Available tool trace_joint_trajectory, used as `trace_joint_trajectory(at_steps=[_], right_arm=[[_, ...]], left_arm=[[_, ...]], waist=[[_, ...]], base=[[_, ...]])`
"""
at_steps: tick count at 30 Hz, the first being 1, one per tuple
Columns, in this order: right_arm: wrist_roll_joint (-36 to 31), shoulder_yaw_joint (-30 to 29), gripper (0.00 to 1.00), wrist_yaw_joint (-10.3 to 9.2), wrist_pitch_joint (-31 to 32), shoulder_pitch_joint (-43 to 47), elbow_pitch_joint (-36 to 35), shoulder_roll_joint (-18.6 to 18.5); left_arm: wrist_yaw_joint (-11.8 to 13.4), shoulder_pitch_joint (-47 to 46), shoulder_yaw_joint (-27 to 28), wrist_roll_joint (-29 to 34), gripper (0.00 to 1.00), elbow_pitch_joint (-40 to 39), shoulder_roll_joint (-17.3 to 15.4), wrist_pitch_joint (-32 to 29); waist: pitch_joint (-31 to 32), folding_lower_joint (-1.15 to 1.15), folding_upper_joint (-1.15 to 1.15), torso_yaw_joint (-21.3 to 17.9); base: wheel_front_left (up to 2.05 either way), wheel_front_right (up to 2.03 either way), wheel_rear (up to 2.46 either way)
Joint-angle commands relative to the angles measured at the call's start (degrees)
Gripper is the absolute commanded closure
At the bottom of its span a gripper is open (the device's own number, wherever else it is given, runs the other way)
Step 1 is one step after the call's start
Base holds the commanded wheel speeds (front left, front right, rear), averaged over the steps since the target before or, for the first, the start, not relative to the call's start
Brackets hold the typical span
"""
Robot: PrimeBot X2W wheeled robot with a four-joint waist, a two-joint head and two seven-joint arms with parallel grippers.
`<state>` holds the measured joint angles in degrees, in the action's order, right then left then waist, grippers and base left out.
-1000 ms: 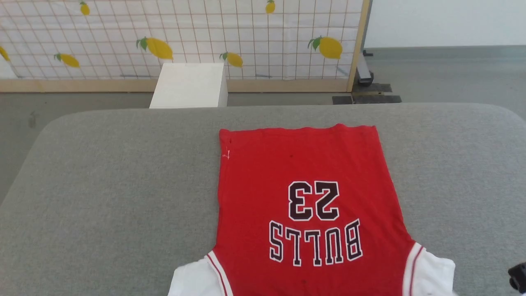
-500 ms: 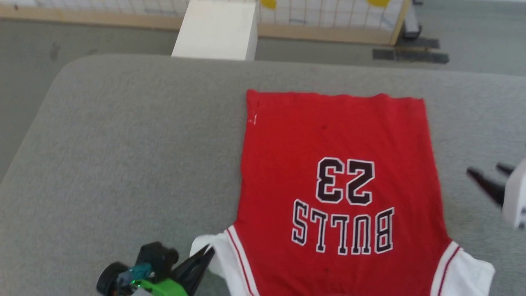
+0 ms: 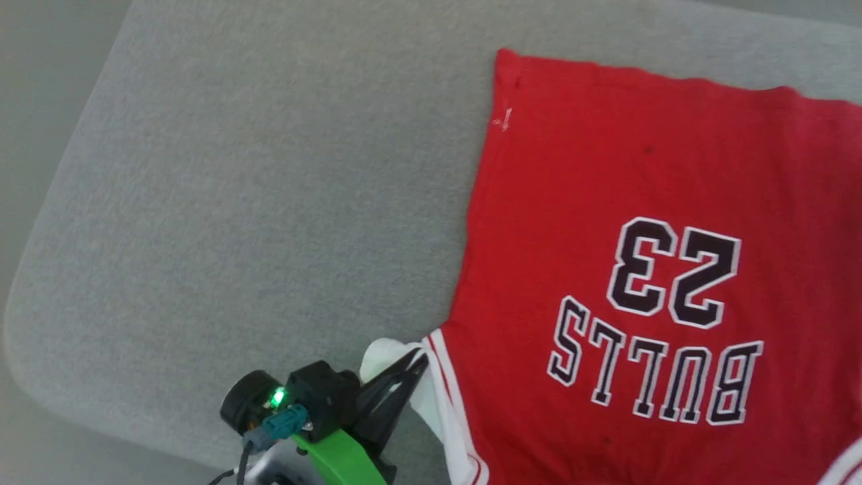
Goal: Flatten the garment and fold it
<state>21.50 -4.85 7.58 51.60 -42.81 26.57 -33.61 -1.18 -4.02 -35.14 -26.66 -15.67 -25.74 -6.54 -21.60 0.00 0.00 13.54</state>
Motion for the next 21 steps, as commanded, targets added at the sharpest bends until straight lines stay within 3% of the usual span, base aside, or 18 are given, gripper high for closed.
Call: trace_joint_trajectory(at_steps=[1, 11, 12, 13, 21], right_arm=[[-0.96, -0.5, 0.0, -0.09, 0.13, -1.74, 1.44, 0.02], [-5.26, 1.51, 0.0, -0.09, 1.44, -2.92, 7.55, -1.25], [-5.01, 1.9, 0.41, -0.09, 1.51, -2.26, 7.89, -1.31], [-4.74, 2.1, 1.0, -0.09, 1.48, -1.72, 8.12, -1.34], [-3.7, 4.46, 1.0, -0.09, -1.14, 2.7, 8.99, -1.98]], left_arm=[[0.3, -1.38, -0.31, 0.62, 1.0, -0.6, 0.57, 0.04], [0.66, -2.2, -1.84, 1.09, 1.0, -0.42, 2.62, 1.17], [0.66, -2.27, -1.83, 1.01, 1.0, -0.12, 2.72, 1.3], [0.67, -2.3, -1.82, 0.95, 1.0, 0.16, 2.76, 1.38], [0.92, -1.36, -0.73, -0.65, 1.0, 3.23, 2.28, 2.44]], waist=[[-6.5, 0.0, 0.0, 6.37], [-8.21, 0.0, 0.0, 7.83], [-7.99, 0.0, 0.0, 7.73], [-7.74, 0.0, 0.0, 7.61], [-2.68, 0.0, 0.0, 4.37]], base=[[0.0, 0.0, 0.0], [0.0, 0.0, 0.0], [0.0, 0.0, 0.0], [0.0, 0.0, 0.0], [0.0, 0.0, 0.0]])
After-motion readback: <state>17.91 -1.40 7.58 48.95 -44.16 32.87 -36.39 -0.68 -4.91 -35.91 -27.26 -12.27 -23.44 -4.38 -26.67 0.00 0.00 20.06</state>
